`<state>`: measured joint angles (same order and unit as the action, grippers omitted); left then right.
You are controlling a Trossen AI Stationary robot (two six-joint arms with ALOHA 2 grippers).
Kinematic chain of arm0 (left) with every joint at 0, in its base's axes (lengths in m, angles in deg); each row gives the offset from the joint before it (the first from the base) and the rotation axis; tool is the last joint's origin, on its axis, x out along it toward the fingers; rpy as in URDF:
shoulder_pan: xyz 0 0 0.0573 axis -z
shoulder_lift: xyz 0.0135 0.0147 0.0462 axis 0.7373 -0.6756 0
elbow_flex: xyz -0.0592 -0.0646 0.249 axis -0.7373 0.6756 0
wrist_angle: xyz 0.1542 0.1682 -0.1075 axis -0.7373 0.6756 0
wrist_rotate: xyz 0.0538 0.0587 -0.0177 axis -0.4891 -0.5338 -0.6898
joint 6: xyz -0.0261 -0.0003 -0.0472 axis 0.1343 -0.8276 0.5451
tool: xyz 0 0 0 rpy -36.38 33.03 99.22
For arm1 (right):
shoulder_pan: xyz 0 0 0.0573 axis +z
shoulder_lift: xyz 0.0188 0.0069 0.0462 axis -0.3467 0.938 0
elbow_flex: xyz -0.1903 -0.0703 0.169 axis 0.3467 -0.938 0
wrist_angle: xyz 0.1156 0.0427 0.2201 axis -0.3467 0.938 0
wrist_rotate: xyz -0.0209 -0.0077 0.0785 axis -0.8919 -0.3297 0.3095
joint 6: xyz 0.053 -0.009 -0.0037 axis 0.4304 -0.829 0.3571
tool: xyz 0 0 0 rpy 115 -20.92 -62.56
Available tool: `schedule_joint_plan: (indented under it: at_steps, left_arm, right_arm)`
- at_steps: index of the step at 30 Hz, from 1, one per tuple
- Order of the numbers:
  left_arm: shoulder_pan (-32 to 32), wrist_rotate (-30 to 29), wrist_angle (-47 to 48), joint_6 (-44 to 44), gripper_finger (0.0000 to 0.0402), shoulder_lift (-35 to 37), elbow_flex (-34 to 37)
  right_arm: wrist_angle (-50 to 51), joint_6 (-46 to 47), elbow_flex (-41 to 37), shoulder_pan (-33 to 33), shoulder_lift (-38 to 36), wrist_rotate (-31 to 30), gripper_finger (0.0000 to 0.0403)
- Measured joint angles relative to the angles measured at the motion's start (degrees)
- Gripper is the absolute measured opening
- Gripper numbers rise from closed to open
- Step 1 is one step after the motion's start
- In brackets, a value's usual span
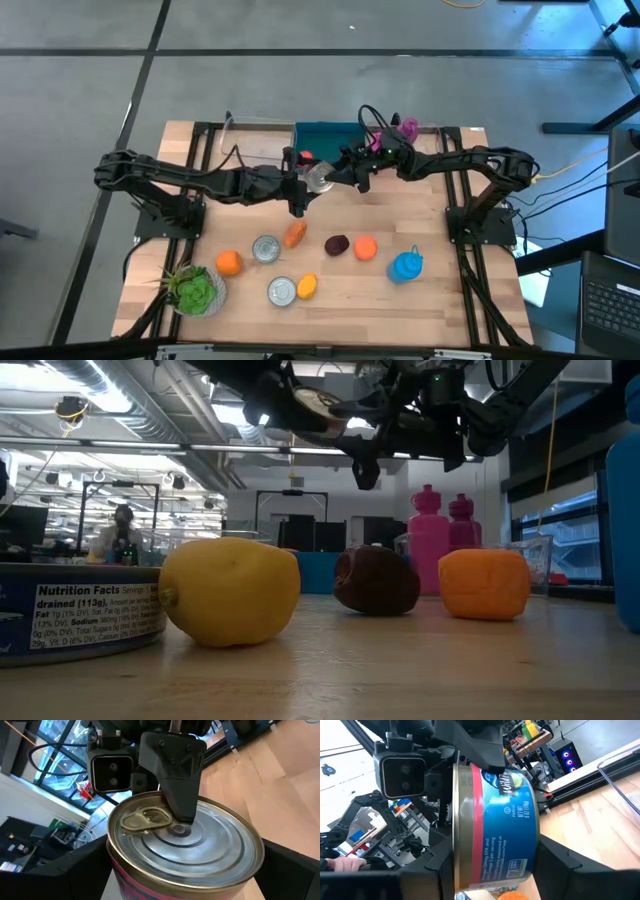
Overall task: Pick & Place Food Item
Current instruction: Put the top blue pink tuna can into the left transparent bin
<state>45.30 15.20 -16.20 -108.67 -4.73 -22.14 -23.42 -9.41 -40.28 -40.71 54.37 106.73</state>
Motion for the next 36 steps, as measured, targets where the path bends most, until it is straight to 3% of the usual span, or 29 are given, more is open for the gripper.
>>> schedule_joint_plan:
  at_steps: [9,16,24,29,33,36]
  left_arm:
    - [1.5,-0.5,-0.3,0.5,0.0400,0.4,0.0]
    - [4.8,-7.8,0.4,1.0,0.0400,2.6,0.0]
    - [6.6,-10.2,1.6,3.4,0.0400,5.5,-0.1]
    - [6.7,-10.3,5.9,12.3,0.0400,9.8,-0.1]
    - [5.3,-9.8,11.9,26.5,0.0400,14.9,0.0]
    - [2.8,-5.7,14.4,37.4,0.0400,17.9,-0.1]
  right_arm:
    - [-0.6,-1.1,0.0,-0.3,0.0,0.1,0.0194]
    - [-1.8,-2.2,0.1,-1.3,0.0,1.2,0.0194]
    - [-1.7,-2.6,-0.1,-1.8,0.0,1.4,0.0194]
    - [-1.7,-2.7,-0.1,-2.1,-0.3,2.5,0.0194]
    - [-1.5,-4.6,-0.1,-2.1,-0.4,2.7,0.0194]
    - [-1.3,-6.5,-0.1,-1.6,-0.4,1.9,0.0194]
